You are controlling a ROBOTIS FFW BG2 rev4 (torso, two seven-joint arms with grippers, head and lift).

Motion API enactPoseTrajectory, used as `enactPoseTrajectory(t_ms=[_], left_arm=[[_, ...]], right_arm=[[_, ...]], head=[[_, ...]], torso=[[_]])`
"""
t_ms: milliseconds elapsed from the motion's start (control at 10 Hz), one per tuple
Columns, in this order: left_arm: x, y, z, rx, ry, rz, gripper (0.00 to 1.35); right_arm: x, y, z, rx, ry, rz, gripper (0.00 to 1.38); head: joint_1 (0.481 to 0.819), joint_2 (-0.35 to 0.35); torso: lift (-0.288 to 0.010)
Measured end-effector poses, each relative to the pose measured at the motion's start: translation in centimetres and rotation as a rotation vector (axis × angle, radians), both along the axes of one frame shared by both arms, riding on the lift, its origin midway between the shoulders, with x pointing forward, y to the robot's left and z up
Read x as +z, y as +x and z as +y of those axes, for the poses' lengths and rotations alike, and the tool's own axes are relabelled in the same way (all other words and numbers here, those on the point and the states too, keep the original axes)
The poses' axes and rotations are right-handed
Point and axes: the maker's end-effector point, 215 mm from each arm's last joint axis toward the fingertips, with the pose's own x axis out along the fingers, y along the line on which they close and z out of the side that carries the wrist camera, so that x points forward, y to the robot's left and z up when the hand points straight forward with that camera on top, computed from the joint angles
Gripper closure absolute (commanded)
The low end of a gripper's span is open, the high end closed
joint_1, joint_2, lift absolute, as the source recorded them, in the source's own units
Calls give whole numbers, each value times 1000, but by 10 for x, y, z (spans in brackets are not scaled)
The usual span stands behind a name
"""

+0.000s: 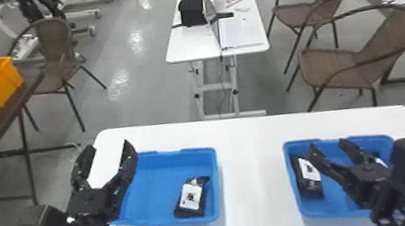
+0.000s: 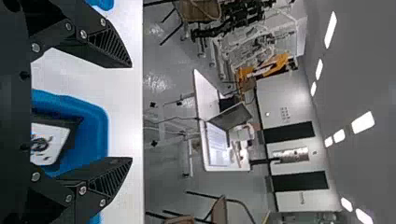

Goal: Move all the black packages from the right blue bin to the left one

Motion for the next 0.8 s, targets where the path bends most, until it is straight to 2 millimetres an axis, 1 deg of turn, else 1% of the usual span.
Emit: enactPoseTrajectory(t_ms=[100,200,300,400,500,600,800], left_arm=[[7,-2,0,2,3,-13,288],[6,-1,-3,-5,7,-6,291],[4,-1,-7,-12,9,2,292],[4,0,-10,-17,12,4,292],[5,0,-12,-20,18,2,292],[6,0,-12,-20,22,1,292],[8,0,-12,-19,25,-5,292]], right_arm=[[-26,-11,-13,-53,36,56,400],[-48,-19,-19,-84,69,107,406],[-68,-22,-20,-93,92,159,406],[-82,-22,-20,-93,97,199,406],[-96,-20,-21,-92,90,232,406],[-106,-13,-22,-82,83,254,406],[-112,5,-18,-24,46,277,404]], head=[[695,88],[695,74],[695,65],[695,60],[695,57],[695,54],[695,58]], torso=[[0],[0],[0],[0],[0],[0],[0]])
